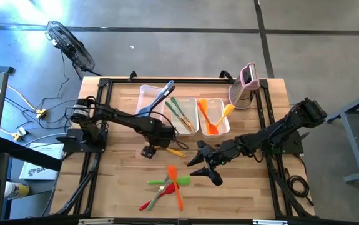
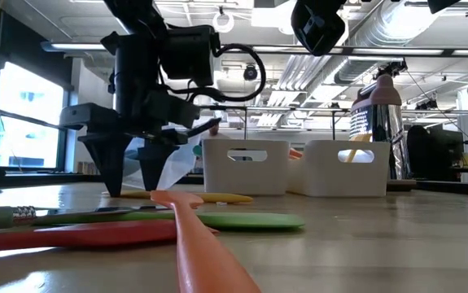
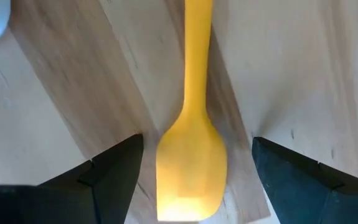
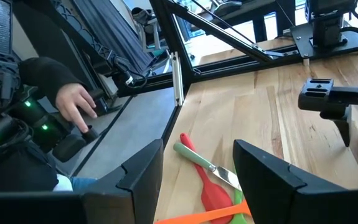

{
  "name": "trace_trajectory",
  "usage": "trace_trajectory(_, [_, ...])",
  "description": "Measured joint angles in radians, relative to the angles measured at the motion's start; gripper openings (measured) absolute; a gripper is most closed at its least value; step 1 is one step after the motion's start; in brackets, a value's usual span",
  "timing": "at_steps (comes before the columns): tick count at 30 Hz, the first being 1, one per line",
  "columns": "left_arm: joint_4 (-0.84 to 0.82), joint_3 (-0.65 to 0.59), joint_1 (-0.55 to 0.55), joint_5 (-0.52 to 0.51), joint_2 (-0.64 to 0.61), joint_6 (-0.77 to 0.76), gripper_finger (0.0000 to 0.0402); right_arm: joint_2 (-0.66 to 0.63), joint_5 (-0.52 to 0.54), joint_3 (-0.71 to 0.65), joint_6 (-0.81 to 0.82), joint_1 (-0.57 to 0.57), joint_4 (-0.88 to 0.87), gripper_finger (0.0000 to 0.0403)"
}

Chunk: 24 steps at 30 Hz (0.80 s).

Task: Pick & Place Kitchen Items
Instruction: Put the yellow spatula into the right white bin

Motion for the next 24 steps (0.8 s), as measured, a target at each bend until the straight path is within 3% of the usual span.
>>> trace_trajectory(7, [-0.096,0.062,0.002,-0.073,0.003,-0.008,0.0297,0.000,-0.004,0.000,0.000,0.000,-0.001,0.0185])
trace_trajectory(24, [-0.126,0.066,0.001,-0.051,0.000,-0.027,0.0297,0.000,-0.008,0.000,0.000,0.000,-0.015,0.0185])
